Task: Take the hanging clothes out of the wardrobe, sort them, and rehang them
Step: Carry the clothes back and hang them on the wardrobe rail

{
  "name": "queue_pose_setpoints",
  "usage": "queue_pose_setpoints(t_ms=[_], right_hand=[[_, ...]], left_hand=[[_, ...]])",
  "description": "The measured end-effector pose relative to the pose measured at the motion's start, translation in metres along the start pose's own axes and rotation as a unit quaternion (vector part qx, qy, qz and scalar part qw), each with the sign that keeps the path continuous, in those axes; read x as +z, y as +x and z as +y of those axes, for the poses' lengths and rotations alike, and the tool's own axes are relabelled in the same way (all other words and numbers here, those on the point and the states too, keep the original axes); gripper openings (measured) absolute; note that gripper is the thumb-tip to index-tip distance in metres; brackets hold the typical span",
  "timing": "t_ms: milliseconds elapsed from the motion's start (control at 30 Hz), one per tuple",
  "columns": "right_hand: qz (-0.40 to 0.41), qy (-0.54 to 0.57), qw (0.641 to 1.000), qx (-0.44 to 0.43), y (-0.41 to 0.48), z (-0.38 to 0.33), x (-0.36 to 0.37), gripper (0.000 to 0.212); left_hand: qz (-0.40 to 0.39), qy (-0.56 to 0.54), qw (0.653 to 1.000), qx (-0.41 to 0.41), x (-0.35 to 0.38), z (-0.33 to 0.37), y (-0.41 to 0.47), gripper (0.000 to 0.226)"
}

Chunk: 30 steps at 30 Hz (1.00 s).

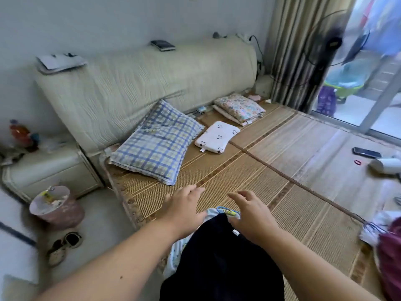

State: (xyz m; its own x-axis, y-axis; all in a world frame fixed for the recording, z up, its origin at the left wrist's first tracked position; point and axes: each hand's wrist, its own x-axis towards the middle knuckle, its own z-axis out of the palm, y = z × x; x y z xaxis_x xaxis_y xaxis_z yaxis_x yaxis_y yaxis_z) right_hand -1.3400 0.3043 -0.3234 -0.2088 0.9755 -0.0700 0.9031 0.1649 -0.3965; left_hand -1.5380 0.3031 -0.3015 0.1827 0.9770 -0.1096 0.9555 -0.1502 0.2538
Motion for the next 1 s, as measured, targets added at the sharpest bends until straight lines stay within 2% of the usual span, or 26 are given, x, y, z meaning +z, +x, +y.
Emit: queue_pose_setpoints(t_ms=[167,300,433,667,800,900,1000], right_hand=[[-0.05,0.034,0.986,0.154,-0.021,0.086,0.045,0.07],[-0.097,0.069,0.96,0.252,-0.021,0.15,0.092,0.075],[-0.137,0.111,0.932,0.318,-0.002,0.206,0.138,0.076],[-0.121,0.106,0.907,0.388,0.066,0.285,0.244,0.07],[-0.212,0.049,0.87,0.443,0.099,0.32,0.3,0.073],[-0.185,-0.008,0.865,0.467,0.112,0.327,0.319,0.059],[-0.146,-0.056,0.873,0.462,0.114,0.33,0.32,0.028]], left_hand=[[-0.089,0.007,0.994,0.055,0.084,0.028,0.035,0.067],[-0.168,0.011,0.982,0.085,0.159,0.04,0.075,0.067],[-0.216,0.027,0.971,0.101,0.228,0.04,0.128,0.068],[-0.278,0.07,0.952,0.109,0.34,0.011,0.21,0.067],[-0.31,0.093,0.94,0.112,0.39,-0.014,0.234,0.078],[-0.335,0.088,0.932,0.111,0.411,-0.027,0.241,0.082],[-0.352,0.081,0.927,0.103,0.417,-0.036,0.24,0.08]])
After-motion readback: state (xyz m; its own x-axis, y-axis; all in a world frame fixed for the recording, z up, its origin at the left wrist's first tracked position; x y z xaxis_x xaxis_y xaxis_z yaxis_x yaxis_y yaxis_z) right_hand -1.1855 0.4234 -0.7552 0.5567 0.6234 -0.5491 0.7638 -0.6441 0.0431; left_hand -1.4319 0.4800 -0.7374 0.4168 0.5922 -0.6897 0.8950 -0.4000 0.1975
